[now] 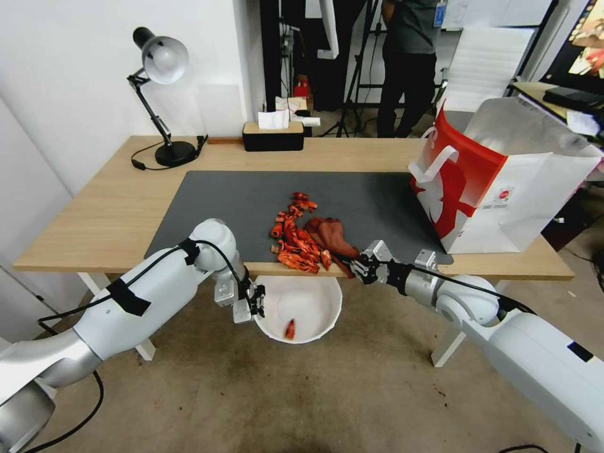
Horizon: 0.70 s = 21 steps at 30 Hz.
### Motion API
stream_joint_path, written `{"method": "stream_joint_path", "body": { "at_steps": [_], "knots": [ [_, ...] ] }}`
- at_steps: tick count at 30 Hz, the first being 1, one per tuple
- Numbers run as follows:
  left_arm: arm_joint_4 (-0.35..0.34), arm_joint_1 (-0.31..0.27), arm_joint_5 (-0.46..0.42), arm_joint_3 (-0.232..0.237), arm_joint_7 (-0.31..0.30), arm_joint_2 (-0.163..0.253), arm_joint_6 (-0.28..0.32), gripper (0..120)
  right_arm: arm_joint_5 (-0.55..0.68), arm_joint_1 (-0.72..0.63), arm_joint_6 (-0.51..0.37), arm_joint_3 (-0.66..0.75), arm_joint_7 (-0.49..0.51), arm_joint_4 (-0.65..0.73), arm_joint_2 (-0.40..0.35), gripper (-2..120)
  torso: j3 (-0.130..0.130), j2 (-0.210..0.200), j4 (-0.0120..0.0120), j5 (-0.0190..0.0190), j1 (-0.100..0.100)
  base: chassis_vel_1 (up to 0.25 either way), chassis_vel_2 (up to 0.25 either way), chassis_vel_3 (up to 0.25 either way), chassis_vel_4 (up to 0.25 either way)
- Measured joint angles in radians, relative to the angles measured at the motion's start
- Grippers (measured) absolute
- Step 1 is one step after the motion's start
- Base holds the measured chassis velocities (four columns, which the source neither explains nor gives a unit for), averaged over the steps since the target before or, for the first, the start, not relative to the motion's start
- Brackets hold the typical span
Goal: Sweep shrimp from table into container with towel, then put container into takeout bag.
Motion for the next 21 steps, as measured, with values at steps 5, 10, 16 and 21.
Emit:
{"method": "stream_joint_path", "body": {
  "at_steps": [5, 10, 16, 21],
  "knots": [
    [-0.002, 0.002, -0.002, -0.002, 0.003, 0.002, 0.0, 0, -0.001, -0.014, -0.003, 0.006, 0.001, 0.014, -0.004, 5, 0.0, 0.0, 0.0002, 0.0001, 0.0, 0.0, 0.0, 0.0, 0.0],
    [-0.004, 0.005, -0.002, -0.004, 0.004, 0.004, 0.0, 0, -0.001, -0.036, -0.004, 0.017, 0.002, 0.035, -0.013, 5, 0.0, 0.0, 0.0003, 0.0, 0.0, 0.0, 0.0, 0.0, 0.0],
    [-0.003, 0.0, -0.003, -0.004, 0.006, 0.005, 0.0, 0, -0.001, -0.072, -0.006, 0.041, 0.0, 0.064, -0.023, 5, 0.0, 0.0, 0.0002, 0.0001, 0.0, 0.0, 0.0, 0.0, 0.0],
    [-0.002, -0.004, -0.004, -0.004, 0.007, 0.006, -0.001, 0, -0.003, -0.091, -0.006, 0.055, -0.002, 0.076, -0.027, 5, 0.0, 0.0, 0.0002, -0.0001, 0.0, 0.0, 0.0, 0.0, 0.0]
  ]
}}
